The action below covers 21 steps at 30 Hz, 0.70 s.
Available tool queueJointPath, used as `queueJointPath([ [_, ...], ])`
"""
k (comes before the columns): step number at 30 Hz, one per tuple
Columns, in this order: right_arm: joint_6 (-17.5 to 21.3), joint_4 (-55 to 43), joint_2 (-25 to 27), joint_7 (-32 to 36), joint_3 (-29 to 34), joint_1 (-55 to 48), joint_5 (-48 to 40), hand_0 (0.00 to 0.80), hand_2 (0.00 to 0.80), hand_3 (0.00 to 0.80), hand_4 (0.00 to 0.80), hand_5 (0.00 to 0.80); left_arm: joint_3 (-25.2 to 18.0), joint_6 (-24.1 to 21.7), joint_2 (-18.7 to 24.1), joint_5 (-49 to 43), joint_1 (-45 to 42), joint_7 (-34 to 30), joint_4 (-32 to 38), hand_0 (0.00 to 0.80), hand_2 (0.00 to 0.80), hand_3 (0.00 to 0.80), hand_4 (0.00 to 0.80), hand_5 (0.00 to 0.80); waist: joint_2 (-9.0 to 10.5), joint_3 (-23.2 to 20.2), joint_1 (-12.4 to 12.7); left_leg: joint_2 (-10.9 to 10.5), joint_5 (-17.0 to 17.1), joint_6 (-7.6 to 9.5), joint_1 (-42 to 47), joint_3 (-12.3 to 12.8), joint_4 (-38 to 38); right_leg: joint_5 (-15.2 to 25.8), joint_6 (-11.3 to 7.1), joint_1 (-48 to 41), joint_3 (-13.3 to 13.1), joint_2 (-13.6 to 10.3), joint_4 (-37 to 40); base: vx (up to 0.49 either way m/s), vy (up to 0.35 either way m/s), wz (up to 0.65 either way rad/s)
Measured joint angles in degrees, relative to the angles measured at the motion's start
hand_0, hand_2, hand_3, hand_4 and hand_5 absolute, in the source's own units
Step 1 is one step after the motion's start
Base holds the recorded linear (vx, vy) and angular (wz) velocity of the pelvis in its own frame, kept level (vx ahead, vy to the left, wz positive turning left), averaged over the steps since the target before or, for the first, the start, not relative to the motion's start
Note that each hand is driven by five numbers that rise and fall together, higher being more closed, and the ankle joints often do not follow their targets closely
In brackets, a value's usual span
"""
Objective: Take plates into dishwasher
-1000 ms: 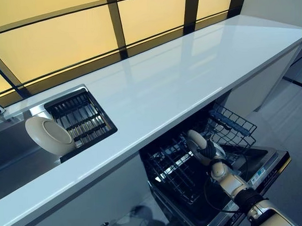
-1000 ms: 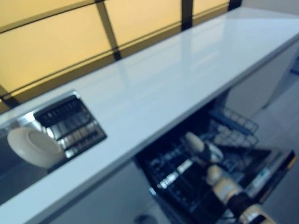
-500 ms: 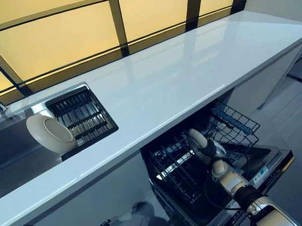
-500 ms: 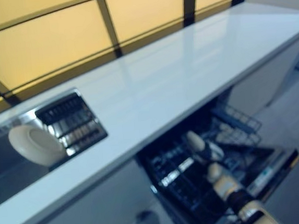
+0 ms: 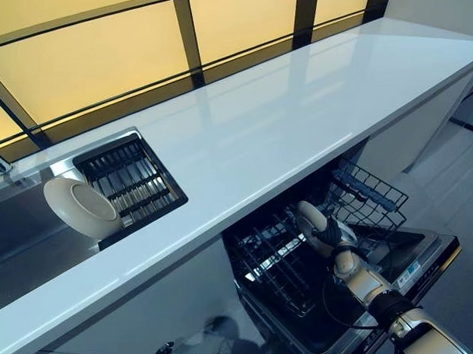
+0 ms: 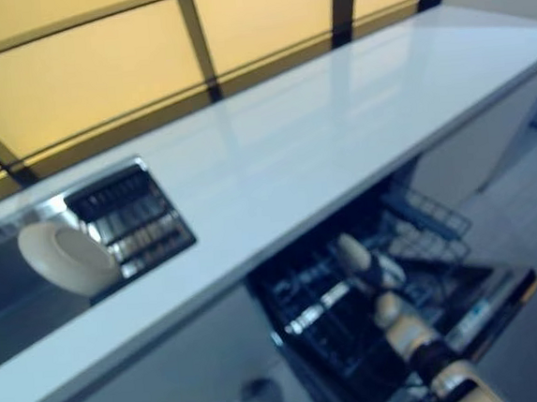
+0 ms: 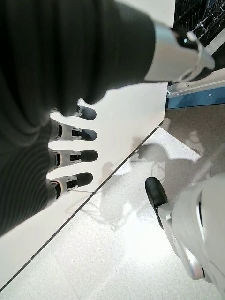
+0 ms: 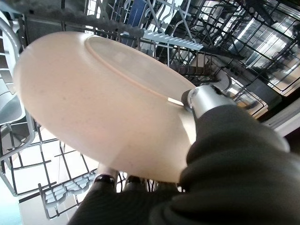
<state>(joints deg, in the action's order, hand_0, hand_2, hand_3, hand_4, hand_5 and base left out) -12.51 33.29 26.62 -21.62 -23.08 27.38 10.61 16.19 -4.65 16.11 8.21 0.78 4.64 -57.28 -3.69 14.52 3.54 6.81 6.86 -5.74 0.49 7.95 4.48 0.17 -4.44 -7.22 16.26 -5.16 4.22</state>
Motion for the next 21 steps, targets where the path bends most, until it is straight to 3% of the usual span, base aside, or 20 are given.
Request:
queueJointPath([
  [10, 0.32, -15.21, 1.68, 0.29, 8.95, -11.27, -0.09, 0.800, 0.800, 0.800, 0.800, 0.800, -2.45, 0.42, 0.24, -0.09, -1.07, 0.42, 1.30, 0.000, 0.000, 0.000, 0.000, 0.000, 2.87, 0.71, -1.41, -0.04, 0.01, 0.09, 1.29, 1.19, 0.35, 0.14, -0.15, -0.55, -1.78, -0.07, -0.05, -0.006, -0.005, -0.04],
  [21, 2.66, -30.49, 6.52, 3.19, 19.96, -24.99, -1.34, 0.800, 0.800, 0.800, 0.800, 0.800, -6.96, 0.28, 0.08, -0.16, -4.66, 1.74, 1.42, 0.000, 0.000, 0.000, 0.000, 0.000, 5.66, 0.13, -7.08, 0.58, -0.27, -0.01, 2.30, 3.84, 0.41, 0.73, 0.01, 0.17, -5.19, 0.30, -0.03, 0.005, 0.003, -0.14],
])
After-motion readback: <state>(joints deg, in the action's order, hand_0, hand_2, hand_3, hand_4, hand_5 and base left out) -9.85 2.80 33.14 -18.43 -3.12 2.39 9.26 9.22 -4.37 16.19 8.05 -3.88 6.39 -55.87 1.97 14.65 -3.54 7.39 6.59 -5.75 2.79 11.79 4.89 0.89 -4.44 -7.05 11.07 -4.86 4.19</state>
